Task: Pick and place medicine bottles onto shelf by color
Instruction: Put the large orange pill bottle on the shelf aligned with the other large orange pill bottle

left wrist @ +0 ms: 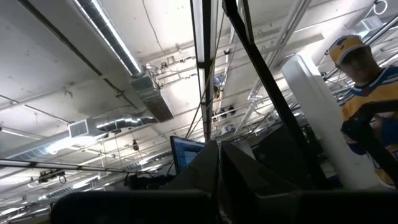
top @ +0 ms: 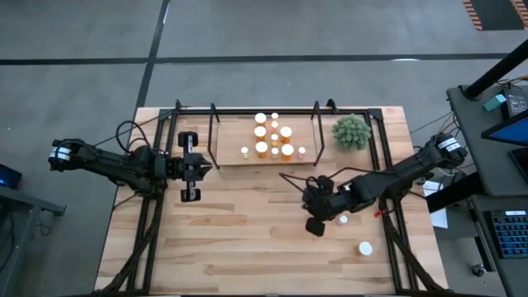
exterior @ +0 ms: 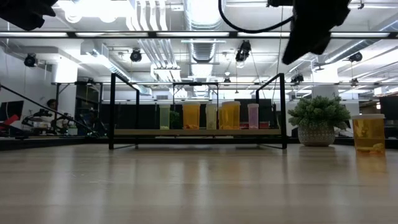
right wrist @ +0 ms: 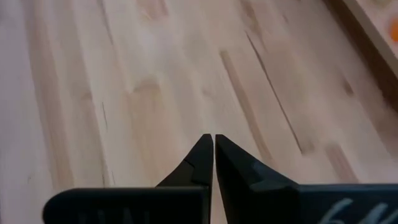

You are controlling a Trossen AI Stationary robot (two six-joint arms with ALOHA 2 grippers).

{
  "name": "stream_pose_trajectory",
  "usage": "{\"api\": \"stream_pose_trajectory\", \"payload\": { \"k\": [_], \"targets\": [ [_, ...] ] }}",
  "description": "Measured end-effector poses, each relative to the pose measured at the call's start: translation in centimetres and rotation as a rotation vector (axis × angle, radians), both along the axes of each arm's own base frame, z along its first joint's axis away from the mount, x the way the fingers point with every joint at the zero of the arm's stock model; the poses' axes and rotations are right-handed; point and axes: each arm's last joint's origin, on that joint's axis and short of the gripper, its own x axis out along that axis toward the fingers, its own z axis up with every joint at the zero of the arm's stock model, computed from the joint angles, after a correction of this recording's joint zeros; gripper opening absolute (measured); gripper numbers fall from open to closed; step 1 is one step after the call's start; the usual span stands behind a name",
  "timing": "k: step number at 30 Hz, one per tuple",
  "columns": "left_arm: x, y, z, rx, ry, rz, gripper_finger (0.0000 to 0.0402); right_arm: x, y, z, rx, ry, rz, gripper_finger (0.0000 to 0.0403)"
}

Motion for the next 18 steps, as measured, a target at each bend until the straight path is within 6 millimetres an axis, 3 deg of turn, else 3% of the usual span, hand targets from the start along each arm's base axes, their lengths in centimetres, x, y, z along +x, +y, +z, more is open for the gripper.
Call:
{"api": "stream_pose_trajectory", "payload": {
  "k": [6,14,18],
  "targets": [
    [0.0,0.0,0.0,0.0,0.0,0.0,0.0002,-0.8,-0.3,0.7,0.06,0.113,-0.12,0.0009],
    [0.2,0.0,-0.6,0.001,0.031,-0.003,0.0002,-1.0,-0.2,0.7,0.19,0.133,-0.298,0.0009],
    [0.1,0.0,-0.6,0.001,0.028,-0.003,0.0002,-1.7,-0.4,0.9,0.256,0.206,-0.463,0.0009]
  ]
}}
